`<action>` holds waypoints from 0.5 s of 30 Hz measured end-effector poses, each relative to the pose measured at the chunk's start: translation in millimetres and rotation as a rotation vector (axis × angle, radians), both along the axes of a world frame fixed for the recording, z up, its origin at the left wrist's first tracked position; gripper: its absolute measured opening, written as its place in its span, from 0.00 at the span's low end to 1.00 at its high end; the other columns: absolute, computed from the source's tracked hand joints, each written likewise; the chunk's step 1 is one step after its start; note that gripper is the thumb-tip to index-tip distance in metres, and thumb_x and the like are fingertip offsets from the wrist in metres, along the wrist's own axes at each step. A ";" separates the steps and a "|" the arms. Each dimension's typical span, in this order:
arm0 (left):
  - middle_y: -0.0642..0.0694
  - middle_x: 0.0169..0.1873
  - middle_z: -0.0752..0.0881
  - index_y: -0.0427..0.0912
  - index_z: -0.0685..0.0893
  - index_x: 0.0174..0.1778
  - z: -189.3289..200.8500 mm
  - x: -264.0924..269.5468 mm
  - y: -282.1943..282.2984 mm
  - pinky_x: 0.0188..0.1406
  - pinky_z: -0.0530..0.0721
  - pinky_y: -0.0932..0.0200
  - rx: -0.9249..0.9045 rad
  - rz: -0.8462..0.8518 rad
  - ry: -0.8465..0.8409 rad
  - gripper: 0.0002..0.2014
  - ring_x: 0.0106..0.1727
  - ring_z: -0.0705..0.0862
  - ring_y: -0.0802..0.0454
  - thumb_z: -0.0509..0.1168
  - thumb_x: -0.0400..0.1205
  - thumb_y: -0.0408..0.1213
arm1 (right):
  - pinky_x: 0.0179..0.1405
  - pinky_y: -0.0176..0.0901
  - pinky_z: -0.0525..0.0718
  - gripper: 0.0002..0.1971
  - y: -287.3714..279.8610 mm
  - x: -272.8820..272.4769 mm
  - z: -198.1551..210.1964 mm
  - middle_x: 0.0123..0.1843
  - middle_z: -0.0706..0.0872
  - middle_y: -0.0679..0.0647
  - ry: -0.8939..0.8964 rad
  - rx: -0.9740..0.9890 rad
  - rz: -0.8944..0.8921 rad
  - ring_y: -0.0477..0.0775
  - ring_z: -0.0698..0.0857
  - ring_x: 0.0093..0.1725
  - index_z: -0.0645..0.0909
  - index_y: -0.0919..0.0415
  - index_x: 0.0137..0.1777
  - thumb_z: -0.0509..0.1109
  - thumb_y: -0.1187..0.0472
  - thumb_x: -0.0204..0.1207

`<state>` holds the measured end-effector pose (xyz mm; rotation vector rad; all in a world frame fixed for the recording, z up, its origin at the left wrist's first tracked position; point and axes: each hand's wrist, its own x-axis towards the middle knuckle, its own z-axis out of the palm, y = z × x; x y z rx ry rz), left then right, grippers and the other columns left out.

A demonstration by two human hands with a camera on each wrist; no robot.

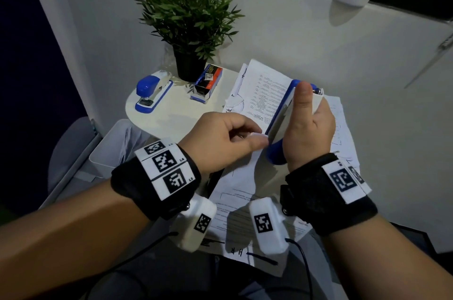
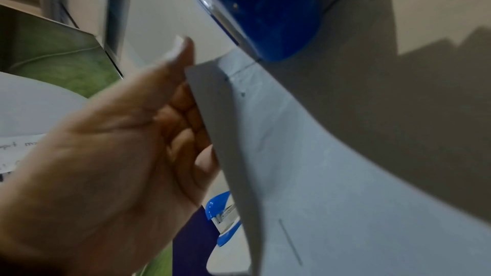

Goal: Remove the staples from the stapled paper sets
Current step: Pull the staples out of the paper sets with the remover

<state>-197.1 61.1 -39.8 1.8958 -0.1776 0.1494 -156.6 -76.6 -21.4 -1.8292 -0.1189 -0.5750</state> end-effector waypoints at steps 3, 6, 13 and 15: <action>0.41 0.38 0.89 0.55 0.86 0.40 -3.5 -3.5 4.7 0.46 0.87 0.57 0.038 -0.038 0.033 0.11 0.41 0.86 0.44 0.77 0.70 0.33 | 0.36 0.29 0.69 0.20 2.5 -1.6 -0.2 0.29 0.71 0.38 -0.003 0.031 0.008 0.35 0.72 0.31 0.65 0.43 0.33 0.50 0.27 0.64; 0.40 0.35 0.88 0.53 0.85 0.36 -6.3 -1.9 2.7 0.43 0.87 0.57 0.037 0.034 0.020 0.11 0.35 0.84 0.47 0.75 0.72 0.31 | 0.41 0.35 0.74 0.24 5.6 -2.3 -2.1 0.32 0.76 0.39 -0.017 0.026 0.022 0.37 0.76 0.35 0.72 0.47 0.35 0.49 0.27 0.65; 0.59 0.53 0.84 0.56 0.80 0.59 -0.1 -2.2 -1.2 0.56 0.81 0.63 0.130 -0.077 0.078 0.33 0.50 0.81 0.64 0.83 0.58 0.47 | 0.46 0.56 0.83 0.26 12.1 -4.9 -3.8 0.35 0.82 0.51 -0.055 0.099 0.050 0.58 0.84 0.40 0.75 0.52 0.38 0.53 0.29 0.67; 0.59 0.54 0.86 0.53 0.81 0.59 1.2 -2.9 -7.4 0.57 0.81 0.62 0.163 -0.133 0.075 0.33 0.54 0.83 0.62 0.83 0.58 0.47 | 0.43 0.54 0.84 0.24 14.7 -6.8 -2.5 0.34 0.82 0.53 -0.064 0.138 0.073 0.62 0.84 0.39 0.75 0.52 0.37 0.54 0.30 0.68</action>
